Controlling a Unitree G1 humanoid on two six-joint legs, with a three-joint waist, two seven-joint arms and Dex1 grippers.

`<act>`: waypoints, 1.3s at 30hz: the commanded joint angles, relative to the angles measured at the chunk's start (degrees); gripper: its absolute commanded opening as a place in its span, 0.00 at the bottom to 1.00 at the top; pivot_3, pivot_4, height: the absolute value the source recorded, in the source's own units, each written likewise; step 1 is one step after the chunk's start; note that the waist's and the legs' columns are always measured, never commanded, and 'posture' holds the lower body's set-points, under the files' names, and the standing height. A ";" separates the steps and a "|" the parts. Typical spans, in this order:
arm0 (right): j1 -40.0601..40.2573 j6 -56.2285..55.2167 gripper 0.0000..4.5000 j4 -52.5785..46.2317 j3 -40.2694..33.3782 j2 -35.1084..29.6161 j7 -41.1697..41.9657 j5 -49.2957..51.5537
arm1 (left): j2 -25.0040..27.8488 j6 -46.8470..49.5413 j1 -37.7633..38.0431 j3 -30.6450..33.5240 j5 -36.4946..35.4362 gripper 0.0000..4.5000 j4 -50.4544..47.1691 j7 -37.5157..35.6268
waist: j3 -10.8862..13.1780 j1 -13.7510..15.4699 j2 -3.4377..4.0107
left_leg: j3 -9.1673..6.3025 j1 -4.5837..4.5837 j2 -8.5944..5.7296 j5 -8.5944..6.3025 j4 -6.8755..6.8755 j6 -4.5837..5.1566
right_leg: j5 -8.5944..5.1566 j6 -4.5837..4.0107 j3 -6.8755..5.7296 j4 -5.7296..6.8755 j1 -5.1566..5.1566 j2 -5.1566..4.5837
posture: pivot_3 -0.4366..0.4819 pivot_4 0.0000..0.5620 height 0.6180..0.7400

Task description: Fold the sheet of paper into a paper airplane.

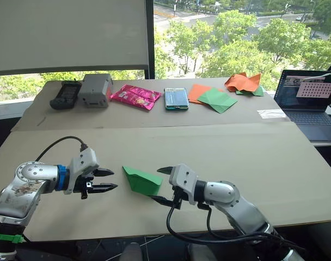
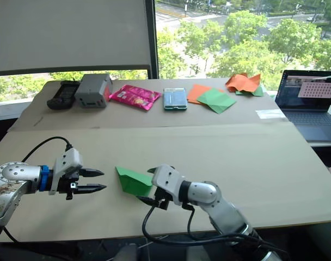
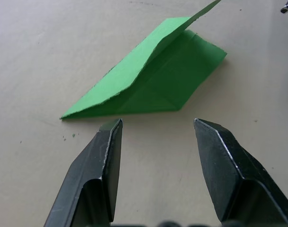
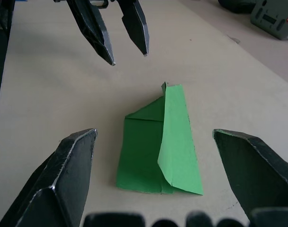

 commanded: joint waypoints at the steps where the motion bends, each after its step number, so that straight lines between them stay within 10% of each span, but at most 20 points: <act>1: -1.27 -6.22 0.99 2.79 0.21 0.89 -1.41 -3.87 | -1.54 0.08 -0.84 3.60 -1.66 0.56 2.86 2.90 | 0.00 0.11 0.00 | 0.02 -0.01 -0.01 0.00 0.05 -0.01 | 0.00 0.00 0.00 -0.04 0.01 -0.03 | 0.48 0.27 0.82; 6: -1.30 -9.41 0.93 6.32 -0.32 2.76 -2.23 -5.90 | -3.52 2.09 0.40 5.61 -4.99 0.56 2.16 3.80 | 0.00 0.33 -0.08 | 0.04 -0.01 -0.01 0.00 0.09 -0.01 | 0.00 -0.01 0.01 0.03 0.02 -0.02 | 0.48 0.27 0.82; 15: -1.04 -12.19 0.28 9.85 -0.60 4.55 -2.17 -7.30 | -3.70 2.38 0.09 4.96 -6.58 0.01 1.93 4.14 | -0.04 0.42 -0.08 | 0.02 0.11 -0.01 0.06 0.06 0.09 | 0.02 -0.01 0.02 0.39 0.03 0.03 | 0.48 0.27 0.82; 18: -1.54 -12.87 0.03 11.04 -0.46 4.95 -1.44 -7.47 | -3.93 1.68 -1.36 3.95 -6.21 0.00 3.40 4.11 | -0.04 0.50 -0.08 | 0.02 0.13 -0.01 0.03 0.06 0.04 | 0.01 -0.01 0.02 0.38 0.03 0.03 | 0.48 0.27 0.82; 39: -0.13 -21.03 0.01 8.83 0.09 -2.88 8.92 -9.89 | -9.18 -8.45 -9.90 -12.22 2.70 0.00 12.89 -2.84 | -0.10 0.81 -0.12 | 0.02 0.24 -0.02 0.25 0.11 0.40 | 0.01 -0.01 0.07 0.81 0.06 0.07 | 0.48 0.27 0.82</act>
